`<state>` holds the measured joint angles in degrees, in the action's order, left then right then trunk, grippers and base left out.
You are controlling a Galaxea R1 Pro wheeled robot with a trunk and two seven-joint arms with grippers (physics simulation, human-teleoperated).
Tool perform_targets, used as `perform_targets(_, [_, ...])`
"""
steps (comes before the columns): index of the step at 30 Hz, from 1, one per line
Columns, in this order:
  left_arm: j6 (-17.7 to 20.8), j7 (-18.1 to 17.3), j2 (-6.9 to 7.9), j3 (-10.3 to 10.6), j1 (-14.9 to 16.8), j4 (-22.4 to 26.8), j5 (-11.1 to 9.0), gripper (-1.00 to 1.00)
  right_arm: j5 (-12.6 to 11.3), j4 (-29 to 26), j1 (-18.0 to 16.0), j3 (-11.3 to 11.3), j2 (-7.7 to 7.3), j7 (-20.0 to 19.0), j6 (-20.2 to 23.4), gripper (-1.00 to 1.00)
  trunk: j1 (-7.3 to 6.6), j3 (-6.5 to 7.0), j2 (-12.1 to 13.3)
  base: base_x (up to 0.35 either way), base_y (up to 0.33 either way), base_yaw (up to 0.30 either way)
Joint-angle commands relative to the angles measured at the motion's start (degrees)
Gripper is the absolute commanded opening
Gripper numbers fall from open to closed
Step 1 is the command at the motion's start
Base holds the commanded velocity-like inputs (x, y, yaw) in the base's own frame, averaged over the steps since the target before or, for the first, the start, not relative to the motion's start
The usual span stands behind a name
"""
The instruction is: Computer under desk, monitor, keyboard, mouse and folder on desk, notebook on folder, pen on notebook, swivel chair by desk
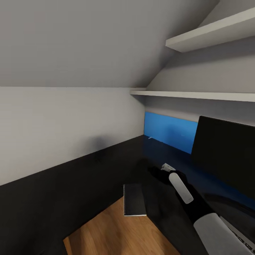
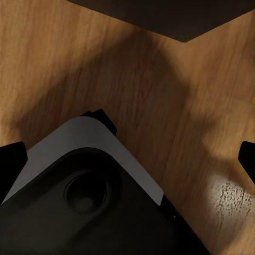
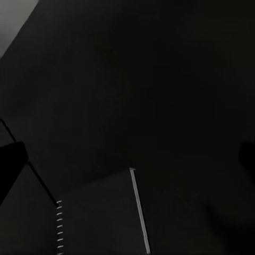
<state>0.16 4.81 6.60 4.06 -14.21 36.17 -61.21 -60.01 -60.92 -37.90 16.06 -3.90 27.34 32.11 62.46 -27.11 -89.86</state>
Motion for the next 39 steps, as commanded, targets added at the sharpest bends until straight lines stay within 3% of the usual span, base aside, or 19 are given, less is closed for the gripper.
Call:
perform_targets(1, [0.0,0.5,0.08,0.3,0.0,0.2,-0.4,1.00,-0.6,-1.2,0.0,0.2,-0.09,0.6,0.3,1.00,0.00,-0.06,0.0,-0.048,0.000,0.000])
perform_targets(5, [0.0,0.4,0.08,0.3,0.0,0.2,-0.5,1.00,-0.5,-5.3,0.5,0.3,-0.17,0.6,2.7,1.00,0.00,-0.06,0.0,-0.162,0.000,0.000])
perform_targets(11, [0.0,0.4,0.08,0.3,0.0,0.4,-0.5,1.00,1.6,-17.0,4.5,0.2,-0.54,0.7,9.1,1.00,0.00,-0.06,0.0,-0.291,0.000,0.000])
perform_targets(12, [0.0,0.4,0.08,0.4,0.0,0.5,-0.5,1.00,3.2,-20.6,6.1,0.1,-1.30,0.7,10.1,1.00,0.00,-0.05,0.0,-0.323,0.000,-0.044])
perform_targets(16, [0.0,0.4,0.08,1.1,0.0,0.9,0.0,1.00,6.0,-28.0,9.5,0.3,-3.71,0.6,11.9,1.00,0.00,0.01,0.0,-0.330,0.000,-0.139])
perform_targets(17, [0.0,0.5,0.09,1.8,0.0,1.0,1.2,1.00,6.7,-29.8,10.7,0.3,-4.66,0.5,15.4,1.00,0.00,0.04,0.0,-0.337,0.000,-0.233])
perform_targets(19, [0.1,0.4,0.12,2.2,0.2,1.1,2.7,1.00,7.1,-30.7,11.3,0.6,-5.16,0.5,20.3,1.00,0.00,0.12,0.0,-0.331,0.000,-0.247])
perform_targets(22, [0.3,0.4,0.10,2.3,0.4,1.2,3.8,1.00,7.3,-31.1,11.5,1.1,-5.35,0.5,22.7,1.00,0.00,0.23,0.0,-0.302,0.000,-0.259])
perform_targets(23, [0.8,0.5,0.06,3.1,1.2,1.5,7.2,1.00,7.4,-31.5,11.7,2.6,-5.59,0.4,25.2,1.00,0.00,0.27,0.0,-0.116,0.000,-0.275])
perform_targets(24, [1.1,0.6,0.02,3.4,1.7,1.6,8.8,1.00,7.5,-31.5,11.8,3.6,-5.65,0.4,25.8,1.00,0.00,0.31,0.0,-0.074,0.000,-0.278])
perform_targets(27, [3.1,0.8,-0.27,3.9,3.6,1.9,12.8,1.00,7.6,-31.7,11.7,9.0,-5.75,0.4,26.7,1.00,0.00,0.43,0.0,-0.030,0.000,-0.281])
perform_targets(29, [4.1,0.8,-0.30,4.0,4.9,2.0,13.3,1.00,7.6,-31.7,11.7,9.8,-5.78,0.4,26.7,1.00,0.00,0.51,0.0,-0.007,0.000,-0.282])
perform_targets(33, [6.2,0.8,-1.06,4.0,8.4,2.2,13.8,1.00,7.6,-31.7,11.3,10.4,-8.04,-0.4,26.0,1.00,0.00,0.67,0.0,-0.002,0.000,-0.283])
perform_targets(35, [7.2,0.8,-1.53,4.0,9.8,2.2,13.7,1.00,7.6,-31.7,11.1,10.5,-9.35,-3.6,25.0,1.00,0.00,0.75,0.0,-0.001,0.000,-0.283])
perform_targets(36, [13.1,0.8,-1.94,3.6,12.4,2.3,13.2,1.00,8.1,-31.7,11.0,10.6,-14.97,-13.4,20.8,1.00,0.00,0.79,0.0,0.000,0.000,-0.283])
perform_targets(39, [15.8,0.8,-1.83,3.4,13.0,2.3,12.1,1.00,9.7,-31.7,11.1,10.9,-16.89,-15.4,18.0,1.00,0.00,0.91,0.0,0.000,0.000,-0.283])
